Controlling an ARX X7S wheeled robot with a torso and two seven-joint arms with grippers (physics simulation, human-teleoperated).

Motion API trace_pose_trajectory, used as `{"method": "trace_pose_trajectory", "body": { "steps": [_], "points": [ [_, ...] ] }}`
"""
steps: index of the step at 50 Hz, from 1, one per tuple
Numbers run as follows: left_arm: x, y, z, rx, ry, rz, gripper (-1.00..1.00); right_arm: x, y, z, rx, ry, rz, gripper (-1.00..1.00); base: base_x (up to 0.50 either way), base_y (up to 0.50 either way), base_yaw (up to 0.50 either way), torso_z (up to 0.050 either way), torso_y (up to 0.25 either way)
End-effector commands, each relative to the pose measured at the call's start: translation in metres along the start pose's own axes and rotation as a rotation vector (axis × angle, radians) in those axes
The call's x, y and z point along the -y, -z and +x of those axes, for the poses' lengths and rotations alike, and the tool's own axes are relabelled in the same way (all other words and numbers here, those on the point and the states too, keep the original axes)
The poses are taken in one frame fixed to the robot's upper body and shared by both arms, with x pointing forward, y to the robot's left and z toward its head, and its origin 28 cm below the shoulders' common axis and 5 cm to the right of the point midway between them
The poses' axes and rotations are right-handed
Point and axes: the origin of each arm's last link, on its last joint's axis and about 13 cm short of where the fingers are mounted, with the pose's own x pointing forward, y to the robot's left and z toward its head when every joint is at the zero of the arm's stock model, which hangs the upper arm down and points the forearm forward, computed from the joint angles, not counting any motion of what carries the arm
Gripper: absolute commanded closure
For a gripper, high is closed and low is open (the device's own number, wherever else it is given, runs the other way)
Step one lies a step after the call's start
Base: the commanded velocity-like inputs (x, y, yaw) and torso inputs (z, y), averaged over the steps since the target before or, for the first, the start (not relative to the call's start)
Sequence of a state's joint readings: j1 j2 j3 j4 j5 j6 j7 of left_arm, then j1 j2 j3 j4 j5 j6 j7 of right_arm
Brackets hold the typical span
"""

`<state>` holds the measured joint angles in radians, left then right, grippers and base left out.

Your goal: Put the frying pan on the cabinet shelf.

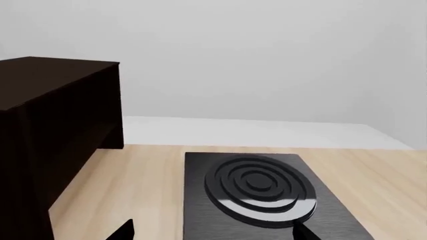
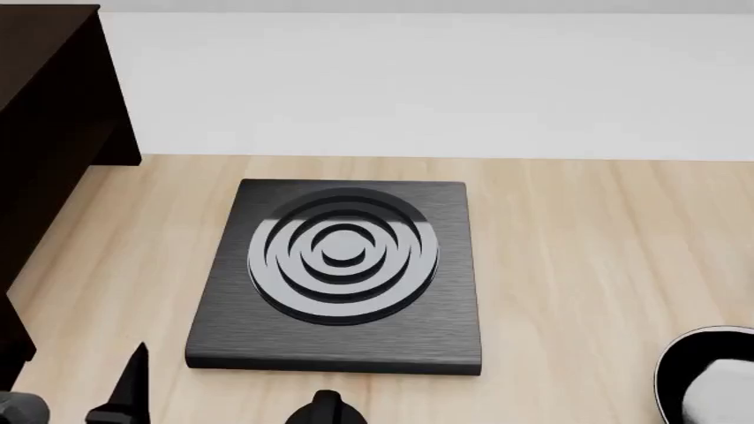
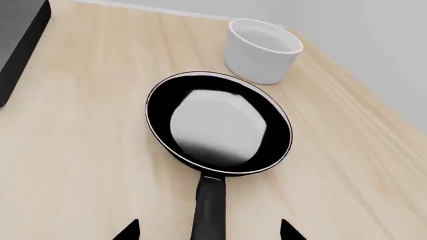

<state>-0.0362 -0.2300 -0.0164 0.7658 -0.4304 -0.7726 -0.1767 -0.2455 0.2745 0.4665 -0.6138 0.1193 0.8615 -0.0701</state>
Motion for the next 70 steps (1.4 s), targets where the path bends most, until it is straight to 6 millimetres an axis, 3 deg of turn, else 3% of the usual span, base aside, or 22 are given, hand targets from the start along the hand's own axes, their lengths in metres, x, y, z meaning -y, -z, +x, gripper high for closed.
{"method": "trace_pose_trajectory", "body": {
  "steps": [1, 42, 52, 70],
  "points": [
    [0.000, -0.002, 0.002, 0.023, 0.001, -0.003, -1.00, -0.008, 0.012, 0.011, -0.027, -0.012, 0.056, -1.00, 0.00, 0.00, 0.00, 0.000, 0.000],
    [0.003, 0.003, 0.000, 0.007, 0.013, -0.011, -1.00, -0.005, 0.007, 0.046, -0.157, 0.003, 0.173, -1.00, 0.00, 0.00, 0.00, 0.000, 0.000],
    [0.004, 0.005, 0.000, 0.004, 0.012, -0.013, -1.00, -0.007, 0.010, 0.058, -0.196, -0.002, 0.155, -1.00, 0.00, 0.00, 0.00, 0.000, 0.000],
    [0.003, 0.003, 0.000, 0.005, 0.008, -0.014, -1.00, -0.008, 0.029, 0.062, -0.255, 0.004, 0.172, -1.00, 0.00, 0.00, 0.00, 0.000, 0.000]
  ]
}}
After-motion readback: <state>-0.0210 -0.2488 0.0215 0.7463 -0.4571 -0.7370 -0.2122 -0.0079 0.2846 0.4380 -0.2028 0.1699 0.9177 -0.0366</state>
